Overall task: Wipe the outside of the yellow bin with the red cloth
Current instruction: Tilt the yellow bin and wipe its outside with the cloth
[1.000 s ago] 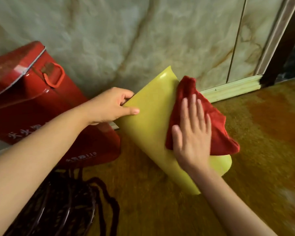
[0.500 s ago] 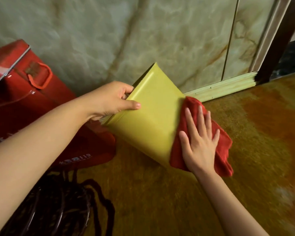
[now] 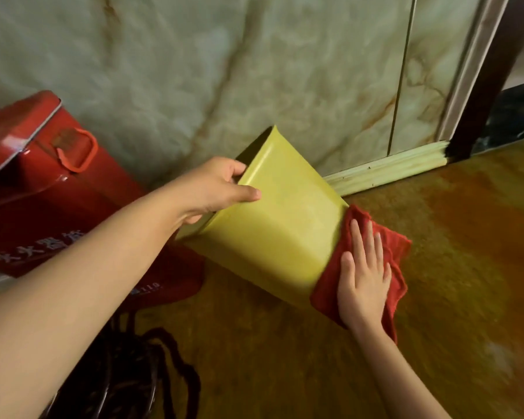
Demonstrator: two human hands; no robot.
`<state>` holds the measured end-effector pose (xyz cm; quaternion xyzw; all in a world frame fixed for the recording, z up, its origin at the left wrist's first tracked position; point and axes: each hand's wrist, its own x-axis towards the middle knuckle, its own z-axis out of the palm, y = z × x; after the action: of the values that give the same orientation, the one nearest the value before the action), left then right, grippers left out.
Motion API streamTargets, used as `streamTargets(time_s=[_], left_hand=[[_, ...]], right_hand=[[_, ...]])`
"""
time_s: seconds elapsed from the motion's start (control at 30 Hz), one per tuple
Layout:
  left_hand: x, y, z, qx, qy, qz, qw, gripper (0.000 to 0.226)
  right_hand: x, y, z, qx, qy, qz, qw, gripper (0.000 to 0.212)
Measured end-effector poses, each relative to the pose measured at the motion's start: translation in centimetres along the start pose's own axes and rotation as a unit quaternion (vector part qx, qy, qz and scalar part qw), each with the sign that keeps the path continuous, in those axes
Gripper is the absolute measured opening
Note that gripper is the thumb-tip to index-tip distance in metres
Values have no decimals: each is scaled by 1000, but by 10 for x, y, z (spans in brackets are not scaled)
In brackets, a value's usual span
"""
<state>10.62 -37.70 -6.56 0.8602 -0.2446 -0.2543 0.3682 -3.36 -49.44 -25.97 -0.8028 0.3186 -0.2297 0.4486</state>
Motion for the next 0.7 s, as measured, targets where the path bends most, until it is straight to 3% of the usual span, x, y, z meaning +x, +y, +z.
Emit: streamTargets(time_s=[0.13,0.27,0.33,0.4,0.5,0.53,0.7], left_hand=[[3,19,10,25,-33,15,999,15],[-1,26,-27,53,-190,-74,978,38],[-11,14,-41,84,-238,-56,966,34],[-21,-10,-38,155,-205,-3,966,23],[-30,-40,-25,177,-30,74,981,8],[-31,-42,-21,170,-4,92,981,7],[-14,-6,-1,212,-7,167,963,15]], right_hand=[[-19,-39,10,-11,10,-95,995,53],[3,-51,5,-23,21,-120,992,53],[7,-44,4,-28,22,-123,992,54],[8,-43,6,-30,28,-129,991,54],[9,-41,9,-39,40,-147,988,54],[9,-41,9,-32,55,-139,988,54],[14,-67,15,52,144,-96,984,54]])
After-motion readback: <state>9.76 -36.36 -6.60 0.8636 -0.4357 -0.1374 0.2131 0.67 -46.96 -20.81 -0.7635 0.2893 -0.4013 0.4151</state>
